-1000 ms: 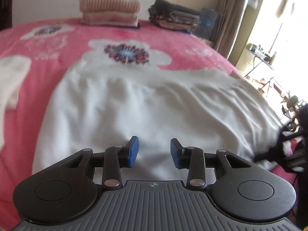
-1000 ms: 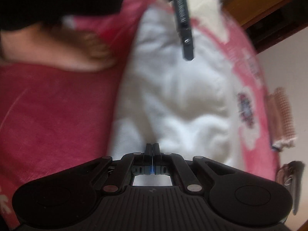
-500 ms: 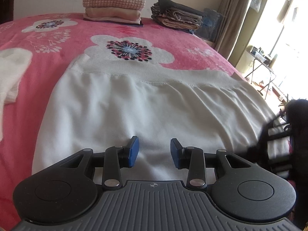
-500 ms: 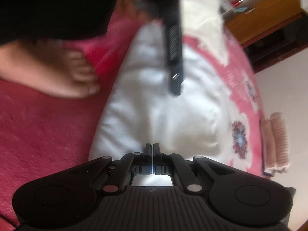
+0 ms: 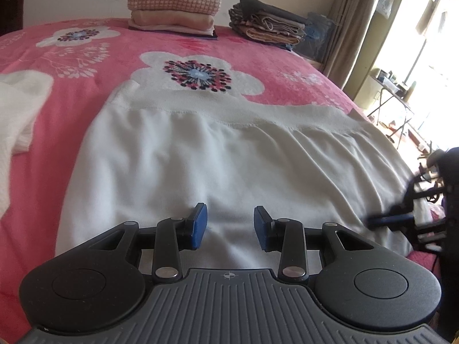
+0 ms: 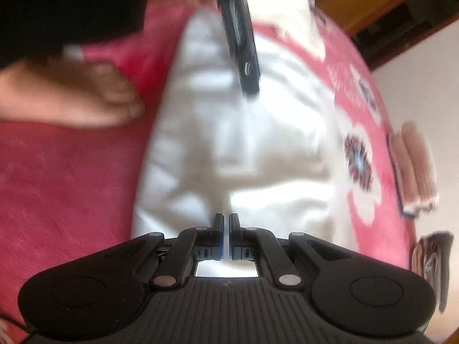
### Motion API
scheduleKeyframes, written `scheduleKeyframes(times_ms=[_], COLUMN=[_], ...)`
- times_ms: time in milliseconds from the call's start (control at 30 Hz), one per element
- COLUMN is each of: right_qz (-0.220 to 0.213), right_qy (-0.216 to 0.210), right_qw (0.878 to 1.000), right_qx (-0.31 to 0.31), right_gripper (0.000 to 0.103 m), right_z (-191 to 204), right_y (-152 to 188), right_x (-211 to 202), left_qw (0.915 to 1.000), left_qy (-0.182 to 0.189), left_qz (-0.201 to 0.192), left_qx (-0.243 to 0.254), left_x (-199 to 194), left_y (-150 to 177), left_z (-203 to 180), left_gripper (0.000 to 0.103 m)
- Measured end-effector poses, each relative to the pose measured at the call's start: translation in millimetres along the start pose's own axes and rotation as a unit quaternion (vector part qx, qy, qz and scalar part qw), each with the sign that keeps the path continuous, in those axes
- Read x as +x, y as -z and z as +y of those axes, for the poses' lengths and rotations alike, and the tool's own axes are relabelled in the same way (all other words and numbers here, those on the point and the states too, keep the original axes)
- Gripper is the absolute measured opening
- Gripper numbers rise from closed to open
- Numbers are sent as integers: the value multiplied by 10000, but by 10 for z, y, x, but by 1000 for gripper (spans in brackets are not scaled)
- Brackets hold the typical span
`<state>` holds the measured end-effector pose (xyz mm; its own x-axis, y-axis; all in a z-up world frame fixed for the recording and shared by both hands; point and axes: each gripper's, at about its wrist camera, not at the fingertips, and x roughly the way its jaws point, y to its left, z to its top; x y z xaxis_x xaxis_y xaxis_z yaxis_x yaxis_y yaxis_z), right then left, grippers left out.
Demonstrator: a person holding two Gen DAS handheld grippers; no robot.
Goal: Fold clothes
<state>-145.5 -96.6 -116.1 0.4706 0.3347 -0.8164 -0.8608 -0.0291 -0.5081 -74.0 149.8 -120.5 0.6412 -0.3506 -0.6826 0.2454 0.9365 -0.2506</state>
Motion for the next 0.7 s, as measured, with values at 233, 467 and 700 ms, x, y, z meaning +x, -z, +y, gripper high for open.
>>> scheduleKeyframes(times_ms=[233, 467, 700], right_qz=[781, 149, 616], right_qy=[-1030, 522, 356], right_qw=[9910, 9951, 9579], right_qx=[342, 822, 2782], right_gripper=[2, 2, 4], right_z=[185, -247, -483], right_y=[356, 153, 769], right_x=[-409, -122, -123], left_qw=[9997, 9996, 9992], left_qy=[-101, -203, -263], left_qz=[-16, -26, -26], left_qx=[-201, -210, -289], left_x=[-1, -13, -10], left_y=[-18, -58, -25], left_z=[109, 75, 164], left_gripper=[36, 36, 36])
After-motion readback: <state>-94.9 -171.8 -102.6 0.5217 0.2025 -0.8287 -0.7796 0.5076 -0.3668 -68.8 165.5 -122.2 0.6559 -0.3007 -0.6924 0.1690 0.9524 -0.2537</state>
